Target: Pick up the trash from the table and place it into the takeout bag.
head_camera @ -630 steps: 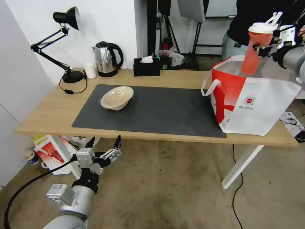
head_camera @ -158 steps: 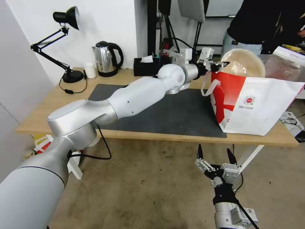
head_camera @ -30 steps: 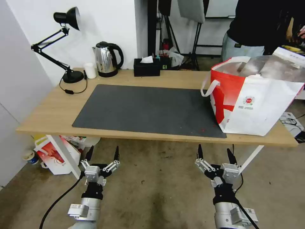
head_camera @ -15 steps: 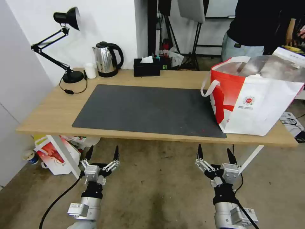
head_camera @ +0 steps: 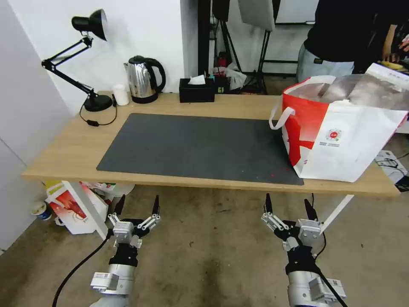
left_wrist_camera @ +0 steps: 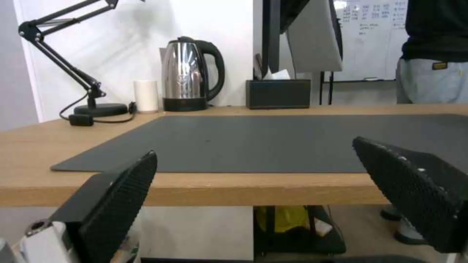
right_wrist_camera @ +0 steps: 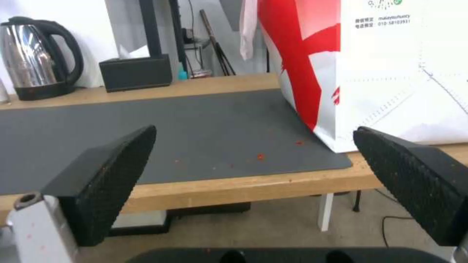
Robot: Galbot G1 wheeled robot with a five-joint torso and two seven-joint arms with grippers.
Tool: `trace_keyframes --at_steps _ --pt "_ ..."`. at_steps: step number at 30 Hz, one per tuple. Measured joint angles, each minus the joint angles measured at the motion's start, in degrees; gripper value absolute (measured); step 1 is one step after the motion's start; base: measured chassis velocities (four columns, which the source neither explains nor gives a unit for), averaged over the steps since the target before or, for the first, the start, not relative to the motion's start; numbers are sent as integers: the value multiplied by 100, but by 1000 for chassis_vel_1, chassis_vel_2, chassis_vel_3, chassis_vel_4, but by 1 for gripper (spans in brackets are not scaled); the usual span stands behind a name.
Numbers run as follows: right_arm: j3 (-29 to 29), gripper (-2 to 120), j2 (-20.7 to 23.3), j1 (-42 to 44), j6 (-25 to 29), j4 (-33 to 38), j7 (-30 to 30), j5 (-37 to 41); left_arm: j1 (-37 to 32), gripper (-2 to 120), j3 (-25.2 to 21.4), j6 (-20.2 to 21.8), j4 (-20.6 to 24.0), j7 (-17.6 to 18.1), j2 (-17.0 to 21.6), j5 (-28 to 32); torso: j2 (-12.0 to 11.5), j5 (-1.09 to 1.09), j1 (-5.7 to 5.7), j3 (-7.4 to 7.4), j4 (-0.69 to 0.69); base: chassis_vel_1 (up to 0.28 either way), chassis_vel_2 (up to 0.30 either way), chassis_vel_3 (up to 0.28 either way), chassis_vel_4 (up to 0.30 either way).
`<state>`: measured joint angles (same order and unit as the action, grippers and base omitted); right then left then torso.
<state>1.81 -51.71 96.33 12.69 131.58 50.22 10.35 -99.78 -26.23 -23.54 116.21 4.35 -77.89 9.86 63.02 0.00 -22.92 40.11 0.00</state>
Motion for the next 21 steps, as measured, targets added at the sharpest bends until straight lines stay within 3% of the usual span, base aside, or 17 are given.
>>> trace_keyframes --at_steps 21 --pt "0 100 0 0 0 0 0 0 0 100 0 1 6 0 0 0 0 0 0 0 0 0 0 0 0"
